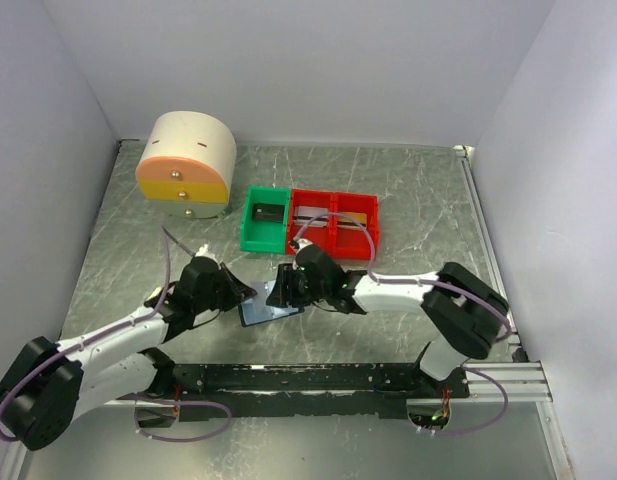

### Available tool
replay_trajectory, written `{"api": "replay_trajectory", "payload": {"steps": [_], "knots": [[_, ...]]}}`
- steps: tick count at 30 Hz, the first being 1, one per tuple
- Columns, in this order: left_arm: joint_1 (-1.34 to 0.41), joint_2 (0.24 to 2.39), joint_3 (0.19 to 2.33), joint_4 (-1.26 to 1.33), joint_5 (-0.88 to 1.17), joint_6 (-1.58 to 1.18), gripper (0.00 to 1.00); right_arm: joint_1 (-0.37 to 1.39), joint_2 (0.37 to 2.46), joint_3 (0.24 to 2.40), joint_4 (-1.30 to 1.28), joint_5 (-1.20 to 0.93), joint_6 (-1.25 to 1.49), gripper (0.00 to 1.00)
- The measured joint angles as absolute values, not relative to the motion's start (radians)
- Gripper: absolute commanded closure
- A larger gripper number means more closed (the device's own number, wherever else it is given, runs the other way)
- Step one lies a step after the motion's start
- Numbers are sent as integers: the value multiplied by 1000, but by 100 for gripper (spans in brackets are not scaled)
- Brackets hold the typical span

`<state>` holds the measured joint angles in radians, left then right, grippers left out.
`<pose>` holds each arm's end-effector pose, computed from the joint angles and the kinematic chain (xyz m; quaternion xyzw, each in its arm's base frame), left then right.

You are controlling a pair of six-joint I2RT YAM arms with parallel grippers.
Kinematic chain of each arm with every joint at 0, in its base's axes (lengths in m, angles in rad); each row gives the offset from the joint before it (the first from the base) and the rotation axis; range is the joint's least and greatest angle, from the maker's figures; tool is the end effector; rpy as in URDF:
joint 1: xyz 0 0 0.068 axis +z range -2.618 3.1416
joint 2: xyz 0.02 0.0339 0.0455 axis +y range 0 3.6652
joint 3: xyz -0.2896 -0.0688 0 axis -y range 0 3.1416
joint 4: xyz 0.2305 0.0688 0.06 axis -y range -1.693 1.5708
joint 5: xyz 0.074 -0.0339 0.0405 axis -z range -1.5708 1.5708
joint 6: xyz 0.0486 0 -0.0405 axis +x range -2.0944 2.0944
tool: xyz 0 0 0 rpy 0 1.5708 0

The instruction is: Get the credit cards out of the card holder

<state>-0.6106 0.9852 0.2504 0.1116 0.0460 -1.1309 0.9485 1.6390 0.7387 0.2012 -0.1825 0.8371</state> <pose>0.1386 -0.0997 0.1733 -0.2187 0.8624 -0.3621 0.2782 0.1812 0.2678 0.1807 -0.0887 0.8992 0.3793 0.1994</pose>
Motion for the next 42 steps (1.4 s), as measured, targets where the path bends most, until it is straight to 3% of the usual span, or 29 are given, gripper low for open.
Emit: {"api": "replay_trajectory", "payload": {"steps": [18, 24, 33, 35, 39, 42], "knots": [[-649, 1327, 694, -276, 172, -631, 93, 797, 1171, 515, 17, 61, 860, 51], [-760, 1337, 763, -389, 48, -619, 91, 780, 1162, 507, 1, 61, 860, 51], [-920, 1390, 841, -495, -178, -704, 80, 767, 1158, 479, 2, 60, 871, 51], [-957, 1417, 868, -505, -206, -720, 72, 763, 1158, 476, 2, 60, 873, 51], [-1016, 1489, 919, -516, -242, -746, 42, 760, 1158, 474, 4, 56, 876, 51], [-1053, 1513, 932, -515, -248, -765, 32, 760, 1155, 468, 15, 52, 877, 51]]}}
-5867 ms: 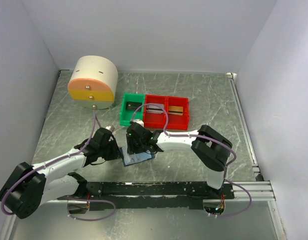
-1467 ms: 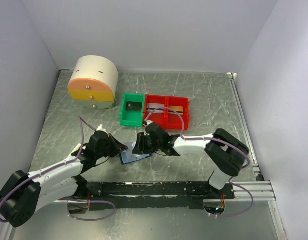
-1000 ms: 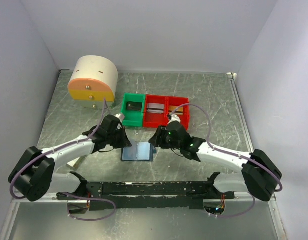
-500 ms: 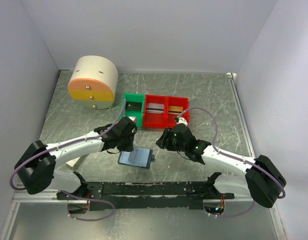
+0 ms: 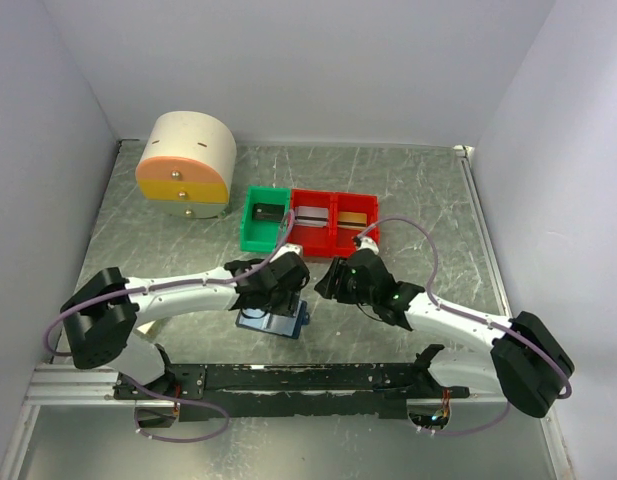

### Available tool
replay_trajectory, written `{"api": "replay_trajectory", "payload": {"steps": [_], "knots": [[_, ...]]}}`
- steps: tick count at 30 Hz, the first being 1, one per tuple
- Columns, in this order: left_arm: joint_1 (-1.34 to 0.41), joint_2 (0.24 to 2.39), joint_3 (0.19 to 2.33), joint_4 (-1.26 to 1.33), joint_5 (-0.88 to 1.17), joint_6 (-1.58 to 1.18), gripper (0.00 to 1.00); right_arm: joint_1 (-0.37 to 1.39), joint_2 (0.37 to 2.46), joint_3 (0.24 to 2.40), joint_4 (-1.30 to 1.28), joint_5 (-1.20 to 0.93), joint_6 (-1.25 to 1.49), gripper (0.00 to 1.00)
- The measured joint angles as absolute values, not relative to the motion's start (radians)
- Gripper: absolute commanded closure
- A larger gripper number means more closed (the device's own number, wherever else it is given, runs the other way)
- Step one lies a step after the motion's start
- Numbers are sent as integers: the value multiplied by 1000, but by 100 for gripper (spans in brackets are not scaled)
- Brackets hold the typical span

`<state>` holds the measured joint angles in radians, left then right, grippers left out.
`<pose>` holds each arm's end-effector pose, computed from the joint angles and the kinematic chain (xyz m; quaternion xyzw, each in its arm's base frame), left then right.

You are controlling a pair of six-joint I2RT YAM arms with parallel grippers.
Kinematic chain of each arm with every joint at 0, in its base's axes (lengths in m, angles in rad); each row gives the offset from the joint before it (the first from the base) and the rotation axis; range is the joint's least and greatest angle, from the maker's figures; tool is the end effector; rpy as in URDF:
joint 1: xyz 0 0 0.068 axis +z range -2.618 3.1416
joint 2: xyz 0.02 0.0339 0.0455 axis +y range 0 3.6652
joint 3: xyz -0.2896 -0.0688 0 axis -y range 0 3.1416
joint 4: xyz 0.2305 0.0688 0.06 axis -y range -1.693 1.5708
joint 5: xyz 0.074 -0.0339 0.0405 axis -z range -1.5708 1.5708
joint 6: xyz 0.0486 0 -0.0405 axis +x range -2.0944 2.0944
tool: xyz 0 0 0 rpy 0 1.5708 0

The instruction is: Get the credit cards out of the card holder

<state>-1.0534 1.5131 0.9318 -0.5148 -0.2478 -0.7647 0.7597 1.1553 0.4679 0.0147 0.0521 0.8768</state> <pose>0.1510 -0.2411 0.2185 0.1100 0.9587 -0.1103 0.2381 0.1577 0.1464 0.2022 0.0640 0.8984 0.3007 0.3137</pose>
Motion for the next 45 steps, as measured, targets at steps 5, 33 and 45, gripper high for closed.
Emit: {"api": "replay_trajectory", "payload": {"steps": [5, 33, 45], "knots": [[-1071, 1468, 931, -501, -234, -772, 22, 758, 1127, 455, 22, 32, 876, 51], [-730, 1197, 619, -358, -42, -713, 29, 970, 1559, 738, 121, -116, 773, 67], [-716, 1287, 559, -265, 26, -696, 59, 930, 1634, 766, 36, -120, 715, 68]]}}
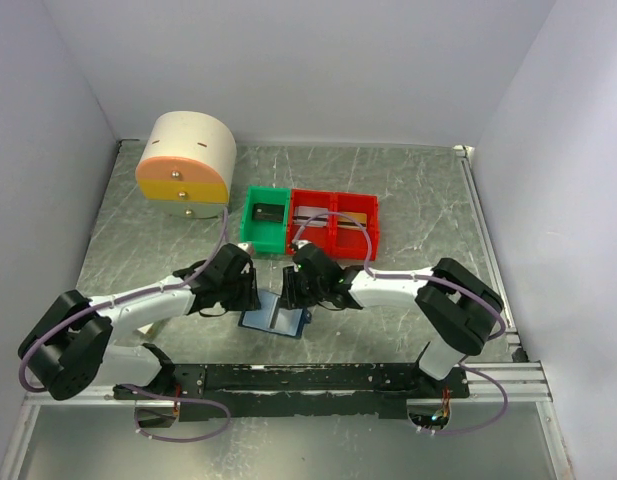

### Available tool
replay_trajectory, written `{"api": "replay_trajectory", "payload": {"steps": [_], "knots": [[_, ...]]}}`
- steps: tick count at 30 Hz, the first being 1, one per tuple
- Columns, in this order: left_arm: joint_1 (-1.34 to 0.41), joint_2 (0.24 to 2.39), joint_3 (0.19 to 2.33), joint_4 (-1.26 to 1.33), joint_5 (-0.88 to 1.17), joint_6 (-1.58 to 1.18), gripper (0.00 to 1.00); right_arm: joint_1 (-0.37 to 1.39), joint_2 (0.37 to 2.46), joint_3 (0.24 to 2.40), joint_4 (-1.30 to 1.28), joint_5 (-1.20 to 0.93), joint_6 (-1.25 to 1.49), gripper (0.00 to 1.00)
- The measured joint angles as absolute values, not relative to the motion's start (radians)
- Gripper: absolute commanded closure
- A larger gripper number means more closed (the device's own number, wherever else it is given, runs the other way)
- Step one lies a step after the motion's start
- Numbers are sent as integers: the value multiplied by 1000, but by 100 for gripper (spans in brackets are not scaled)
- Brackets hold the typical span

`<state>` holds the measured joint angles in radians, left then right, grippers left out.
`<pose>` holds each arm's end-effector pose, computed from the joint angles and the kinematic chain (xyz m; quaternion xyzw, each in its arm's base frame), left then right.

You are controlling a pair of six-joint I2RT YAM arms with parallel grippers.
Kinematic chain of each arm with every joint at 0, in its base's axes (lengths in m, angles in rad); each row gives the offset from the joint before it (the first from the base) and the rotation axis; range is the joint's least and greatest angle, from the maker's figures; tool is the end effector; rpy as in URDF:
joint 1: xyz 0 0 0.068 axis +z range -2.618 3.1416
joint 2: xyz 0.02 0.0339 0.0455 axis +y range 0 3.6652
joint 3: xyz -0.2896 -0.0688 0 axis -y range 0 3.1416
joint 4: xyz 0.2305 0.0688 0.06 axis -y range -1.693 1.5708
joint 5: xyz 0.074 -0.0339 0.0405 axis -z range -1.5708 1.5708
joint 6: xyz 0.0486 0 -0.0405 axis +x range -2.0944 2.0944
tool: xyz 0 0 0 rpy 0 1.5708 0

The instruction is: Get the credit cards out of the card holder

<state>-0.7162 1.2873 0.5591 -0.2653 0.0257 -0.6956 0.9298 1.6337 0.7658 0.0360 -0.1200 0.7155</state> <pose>0.1635 -0.1440 0.1802 0.0135 0.9585 -0.1940 0.2086 0.1839 0.2562 0.1751 -0.1211 0.9232 0.3022 0.2042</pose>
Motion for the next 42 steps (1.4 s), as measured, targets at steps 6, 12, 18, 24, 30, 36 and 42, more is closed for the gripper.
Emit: {"api": "replay_trajectory", "payload": {"steps": [6, 12, 18, 24, 30, 36, 42], "knots": [[-710, 1292, 558, -252, 66, -692, 89, 920, 1634, 765, 36, -126, 706, 68], [-711, 1251, 558, -256, 83, -693, 93, 916, 1635, 765, 37, -134, 705, 68], [-735, 1241, 562, -261, 70, -688, 93, 913, 1635, 765, 38, -138, 706, 68], [-807, 1254, 596, -329, -65, -744, 93, 910, 1621, 752, 49, -138, 714, 62], [-812, 1143, 518, -360, -134, -859, 92, 908, 1535, 709, 54, -142, 738, 60], [-839, 1058, 466, -382, -159, -941, 58, 961, 1518, 713, 87, -137, 775, 62], [-848, 964, 485, -483, -242, -958, 41, 999, 1606, 766, 39, -45, 809, 72]]}}
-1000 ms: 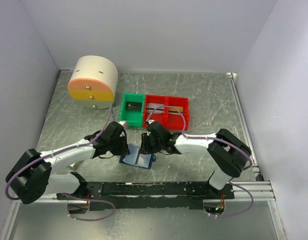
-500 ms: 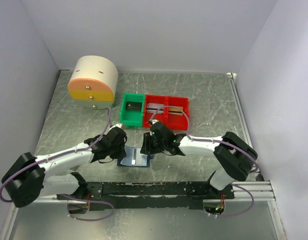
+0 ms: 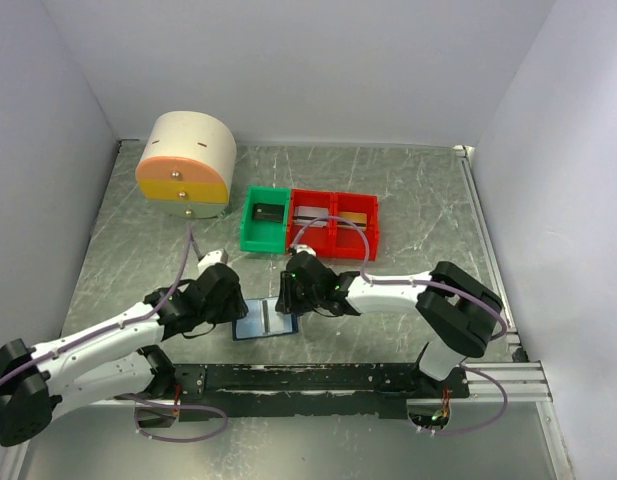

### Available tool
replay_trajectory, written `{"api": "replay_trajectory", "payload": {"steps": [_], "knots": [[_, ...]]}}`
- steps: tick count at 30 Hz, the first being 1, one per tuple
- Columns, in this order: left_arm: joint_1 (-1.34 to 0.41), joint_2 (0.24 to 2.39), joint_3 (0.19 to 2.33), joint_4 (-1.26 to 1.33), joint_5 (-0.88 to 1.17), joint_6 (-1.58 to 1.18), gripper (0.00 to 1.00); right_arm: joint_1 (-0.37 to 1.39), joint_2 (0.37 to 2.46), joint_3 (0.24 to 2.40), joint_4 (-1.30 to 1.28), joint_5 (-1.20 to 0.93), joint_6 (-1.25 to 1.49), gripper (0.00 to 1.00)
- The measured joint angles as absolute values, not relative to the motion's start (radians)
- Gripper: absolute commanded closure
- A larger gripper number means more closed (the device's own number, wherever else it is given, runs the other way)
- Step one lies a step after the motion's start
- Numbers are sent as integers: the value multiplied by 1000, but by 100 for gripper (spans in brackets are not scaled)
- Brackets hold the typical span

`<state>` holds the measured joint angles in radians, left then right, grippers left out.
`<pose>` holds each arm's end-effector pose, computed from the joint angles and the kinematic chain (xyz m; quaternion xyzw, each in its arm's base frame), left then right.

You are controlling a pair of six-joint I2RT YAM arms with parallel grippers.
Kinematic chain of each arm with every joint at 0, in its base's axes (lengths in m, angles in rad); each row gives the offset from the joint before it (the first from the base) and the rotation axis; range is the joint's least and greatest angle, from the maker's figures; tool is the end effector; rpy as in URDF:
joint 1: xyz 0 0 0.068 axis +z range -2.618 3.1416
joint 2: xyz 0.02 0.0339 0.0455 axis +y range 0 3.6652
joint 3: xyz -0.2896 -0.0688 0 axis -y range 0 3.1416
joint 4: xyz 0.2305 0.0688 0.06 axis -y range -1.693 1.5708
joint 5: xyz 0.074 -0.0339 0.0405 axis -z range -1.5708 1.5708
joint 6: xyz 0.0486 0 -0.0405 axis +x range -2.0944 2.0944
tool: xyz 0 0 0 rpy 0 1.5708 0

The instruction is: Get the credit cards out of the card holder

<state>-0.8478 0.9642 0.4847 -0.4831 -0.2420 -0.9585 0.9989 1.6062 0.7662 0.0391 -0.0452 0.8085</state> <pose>0.1122 -0.1095 0.1989 -0.0885 0.9437 -0.1621 0.2745 0.1681 0.2653 0.1833 -0.0965 0.9216 0.3079 0.2158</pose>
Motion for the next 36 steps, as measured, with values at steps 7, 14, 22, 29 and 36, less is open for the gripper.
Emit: {"api": "replay_trajectory", "payload": {"steps": [7, 14, 22, 29, 36], "knots": [[-848, 873, 525, -461, -210, -892, 45, 1008, 1641, 766, 38, 22, 869, 76], [-848, 1029, 452, -222, -49, -883, 50, 1012, 1623, 710, 111, 49, 940, 76], [-848, 1057, 337, -91, -12, -929, 55, 1013, 1623, 690, 152, 48, 963, 76], [-836, 1053, 258, 44, 25, -978, 60, 1012, 1624, 672, 192, 36, 973, 76], [-807, 1012, 184, 137, 59, -1028, 62, 1012, 1628, 672, 197, 33, 976, 76]]}}
